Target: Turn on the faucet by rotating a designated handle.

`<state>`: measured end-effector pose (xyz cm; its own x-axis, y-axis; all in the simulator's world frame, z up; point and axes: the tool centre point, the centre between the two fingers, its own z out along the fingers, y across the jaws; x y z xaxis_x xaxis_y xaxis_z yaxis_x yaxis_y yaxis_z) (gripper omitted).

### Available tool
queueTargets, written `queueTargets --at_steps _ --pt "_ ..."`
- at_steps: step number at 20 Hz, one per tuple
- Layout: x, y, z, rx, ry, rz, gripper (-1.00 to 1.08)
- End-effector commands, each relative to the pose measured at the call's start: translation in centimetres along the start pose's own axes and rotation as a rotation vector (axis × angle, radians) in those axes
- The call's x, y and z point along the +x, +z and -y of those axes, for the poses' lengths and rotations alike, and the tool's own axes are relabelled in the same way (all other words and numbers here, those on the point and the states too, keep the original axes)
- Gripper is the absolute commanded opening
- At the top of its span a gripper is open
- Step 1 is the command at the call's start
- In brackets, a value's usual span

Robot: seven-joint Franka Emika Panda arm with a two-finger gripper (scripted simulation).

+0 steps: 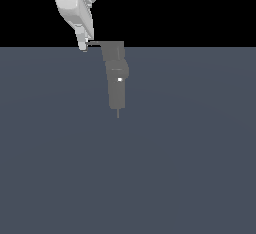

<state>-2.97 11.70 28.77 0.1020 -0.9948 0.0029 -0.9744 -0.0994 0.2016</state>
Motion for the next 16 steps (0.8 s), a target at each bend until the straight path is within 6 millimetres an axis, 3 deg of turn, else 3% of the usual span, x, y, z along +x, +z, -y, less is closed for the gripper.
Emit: queueTargets --at_steps 1,7,9,16 --pt "1.2 -0.4 -0.8 0.004 0.009 0.0 -1.0" --pt "2.6 -0.5 -2.4 0.005 0.008 0.001 -1.0" --pt "1.6 0.0 -2.3 -0.003 -0.005 -0.002 -1.0" --pt "6.7 -0.2 -2.5 0.0 0.0 -0.001 -1.0"
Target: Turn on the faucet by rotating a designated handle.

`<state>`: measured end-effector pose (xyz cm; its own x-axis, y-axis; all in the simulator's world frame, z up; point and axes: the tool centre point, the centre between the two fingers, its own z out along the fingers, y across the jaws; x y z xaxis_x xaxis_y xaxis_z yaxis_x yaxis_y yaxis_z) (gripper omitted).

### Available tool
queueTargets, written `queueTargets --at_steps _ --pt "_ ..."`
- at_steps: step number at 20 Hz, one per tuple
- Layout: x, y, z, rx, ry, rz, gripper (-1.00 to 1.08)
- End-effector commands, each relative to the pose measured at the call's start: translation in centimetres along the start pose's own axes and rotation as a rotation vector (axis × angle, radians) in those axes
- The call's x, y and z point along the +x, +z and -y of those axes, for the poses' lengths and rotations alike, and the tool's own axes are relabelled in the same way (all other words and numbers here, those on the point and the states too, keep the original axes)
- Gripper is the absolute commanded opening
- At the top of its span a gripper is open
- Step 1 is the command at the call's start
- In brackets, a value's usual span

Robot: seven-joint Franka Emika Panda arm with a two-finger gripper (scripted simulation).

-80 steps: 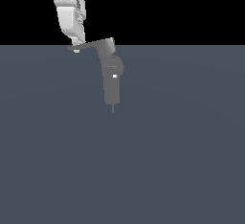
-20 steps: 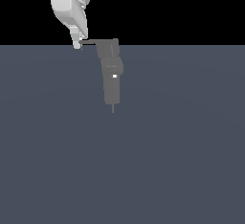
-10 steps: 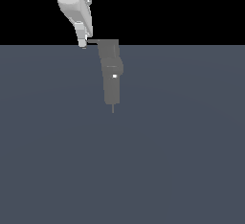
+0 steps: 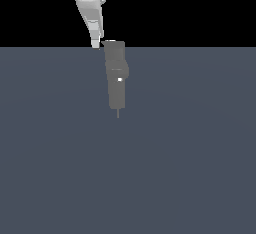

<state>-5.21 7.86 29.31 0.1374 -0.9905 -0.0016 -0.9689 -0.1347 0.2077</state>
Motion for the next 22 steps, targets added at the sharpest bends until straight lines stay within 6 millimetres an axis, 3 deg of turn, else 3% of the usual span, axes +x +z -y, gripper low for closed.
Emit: queueTargets --at_steps 1,9,10,11,22 --pt "3.8 -0.2 0.0 0.007 0.037 0.002 -1.0" --pt "9.5 -0.5 -0.5 0.011 0.043 0.003 -1.0" --pt "9.5 -0.5 -0.5 0.011 0.043 0.003 -1.0" --pt "6.8 0.0 -0.3 0.0 0.006 0.001 -1.0" --pt "10.3 -0.2 2.0 0.004 0.018 0.002 -1.0"
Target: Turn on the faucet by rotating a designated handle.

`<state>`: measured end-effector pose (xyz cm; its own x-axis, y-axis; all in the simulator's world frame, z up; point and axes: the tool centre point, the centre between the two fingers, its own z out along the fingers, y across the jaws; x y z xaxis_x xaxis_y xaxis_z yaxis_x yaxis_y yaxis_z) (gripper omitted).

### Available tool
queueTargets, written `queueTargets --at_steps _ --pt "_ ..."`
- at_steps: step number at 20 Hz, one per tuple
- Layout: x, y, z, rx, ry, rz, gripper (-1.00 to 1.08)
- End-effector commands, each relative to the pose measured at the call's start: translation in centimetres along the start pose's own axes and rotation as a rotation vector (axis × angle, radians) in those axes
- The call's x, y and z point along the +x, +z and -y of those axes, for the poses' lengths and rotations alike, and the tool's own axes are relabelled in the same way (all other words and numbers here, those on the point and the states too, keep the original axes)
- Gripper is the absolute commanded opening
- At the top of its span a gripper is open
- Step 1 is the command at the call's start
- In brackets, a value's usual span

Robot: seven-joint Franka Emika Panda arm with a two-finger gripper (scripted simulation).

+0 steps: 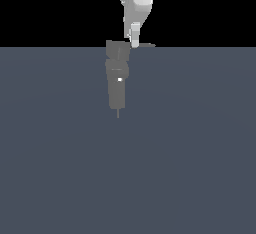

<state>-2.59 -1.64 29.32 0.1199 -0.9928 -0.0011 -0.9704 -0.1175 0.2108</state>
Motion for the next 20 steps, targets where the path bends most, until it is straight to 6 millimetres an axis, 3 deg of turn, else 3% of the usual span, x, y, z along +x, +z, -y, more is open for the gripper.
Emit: queueTargets --at_steps 1,20 --pt "0.8 0.1 1.0 0.007 0.002 -0.001 -1.0" --pt "6.3 -0.2 4.6 0.013 0.021 0.0 -1.0"
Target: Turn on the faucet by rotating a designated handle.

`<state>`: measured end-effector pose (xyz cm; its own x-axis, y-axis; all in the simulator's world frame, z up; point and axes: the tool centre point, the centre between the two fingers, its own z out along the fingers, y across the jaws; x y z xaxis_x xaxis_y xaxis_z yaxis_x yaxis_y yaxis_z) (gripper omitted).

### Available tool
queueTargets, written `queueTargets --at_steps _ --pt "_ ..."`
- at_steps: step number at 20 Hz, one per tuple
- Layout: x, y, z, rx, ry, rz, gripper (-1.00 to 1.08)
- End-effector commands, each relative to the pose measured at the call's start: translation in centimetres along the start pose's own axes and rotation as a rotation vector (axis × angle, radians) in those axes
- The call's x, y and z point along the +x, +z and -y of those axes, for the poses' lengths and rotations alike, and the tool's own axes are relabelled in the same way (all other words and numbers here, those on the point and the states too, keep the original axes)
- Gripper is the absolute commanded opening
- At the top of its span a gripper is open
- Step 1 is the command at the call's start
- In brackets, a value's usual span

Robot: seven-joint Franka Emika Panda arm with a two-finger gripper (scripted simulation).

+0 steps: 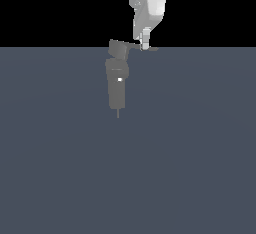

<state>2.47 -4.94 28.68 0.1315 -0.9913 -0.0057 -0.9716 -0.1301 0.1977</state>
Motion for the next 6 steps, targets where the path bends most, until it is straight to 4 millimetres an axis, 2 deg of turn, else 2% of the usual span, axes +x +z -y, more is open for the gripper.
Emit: queueTargets --at_steps 1,6 --pt "2.7 0.1 0.1 0.0 0.034 -0.002 -1.0" --pt "3.7 0.1 0.8 0.001 0.038 -0.002 -1.0"
